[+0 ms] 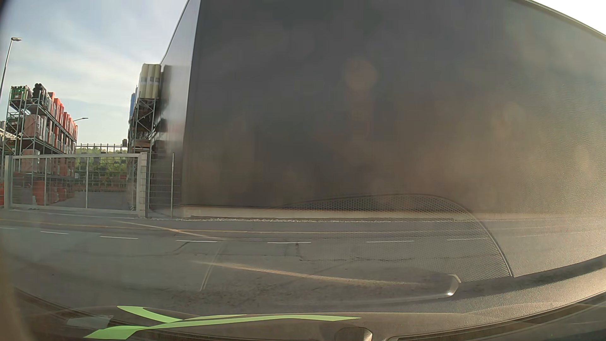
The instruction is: Follow the waypoints while adhering to traffic rules and regulations
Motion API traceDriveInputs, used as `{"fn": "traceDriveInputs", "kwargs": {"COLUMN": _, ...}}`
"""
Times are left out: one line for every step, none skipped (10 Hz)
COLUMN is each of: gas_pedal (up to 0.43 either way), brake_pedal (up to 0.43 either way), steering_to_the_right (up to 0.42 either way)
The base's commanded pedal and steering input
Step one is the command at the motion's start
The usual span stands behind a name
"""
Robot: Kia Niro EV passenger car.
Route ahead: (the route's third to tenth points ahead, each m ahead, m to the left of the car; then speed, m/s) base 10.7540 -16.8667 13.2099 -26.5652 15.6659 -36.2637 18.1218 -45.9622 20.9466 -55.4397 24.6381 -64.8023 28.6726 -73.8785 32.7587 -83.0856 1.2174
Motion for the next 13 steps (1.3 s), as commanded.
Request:
{"fn": "traceDriveInputs", "kwargs": {"gas_pedal": 0.000, "brake_pedal": 0.000, "steering_to_the_right": 0.668}}
{"fn": "traceDriveInputs", "kwargs": {"gas_pedal": 0.000, "brake_pedal": 0.000, "steering_to_the_right": 0.658}}
{"fn": "traceDriveInputs", "kwargs": {"gas_pedal": 0.000, "brake_pedal": 0.000, "steering_to_the_right": 0.651}}
{"fn": "traceDriveInputs", "kwargs": {"gas_pedal": 0.000, "brake_pedal": 0.000, "steering_to_the_right": 0.642}}
{"fn": "traceDriveInputs", "kwargs": {"gas_pedal": 0.028, "brake_pedal": 0.000, "steering_to_the_right": 0.642}}
{"fn": "traceDriveInputs", "kwargs": {"gas_pedal": 0.079, "brake_pedal": 0.000, "steering_to_the_right": 0.649}}
{"fn": "traceDriveInputs", "kwargs": {"gas_pedal": 0.098, "brake_pedal": 0.000, "steering_to_the_right": 0.665}}
{"fn": "traceDriveInputs", "kwargs": {"gas_pedal": 0.118, "brake_pedal": 0.000, "steering_to_the_right": 0.685}}
{"fn": "traceDriveInputs", "kwargs": {"gas_pedal": 0.130, "brake_pedal": 0.000, "steering_to_the_right": 0.697}}
{"fn": "traceDriveInputs", "kwargs": {"gas_pedal": 0.130, "brake_pedal": 0.000, "steering_to_the_right": 0.706}}
{"fn": "traceDriveInputs", "kwargs": {"gas_pedal": 0.130, "brake_pedal": 0.000, "steering_to_the_right": 0.716}}
{"fn": "traceDriveInputs", "kwargs": {"gas_pedal": 0.138, "brake_pedal": 0.000, "steering_to_the_right": 0.721}}
{"fn": "traceDriveInputs", "kwargs": {"gas_pedal": 0.138, "brake_pedal": 0.000, "steering_to_the_right": 0.722}}
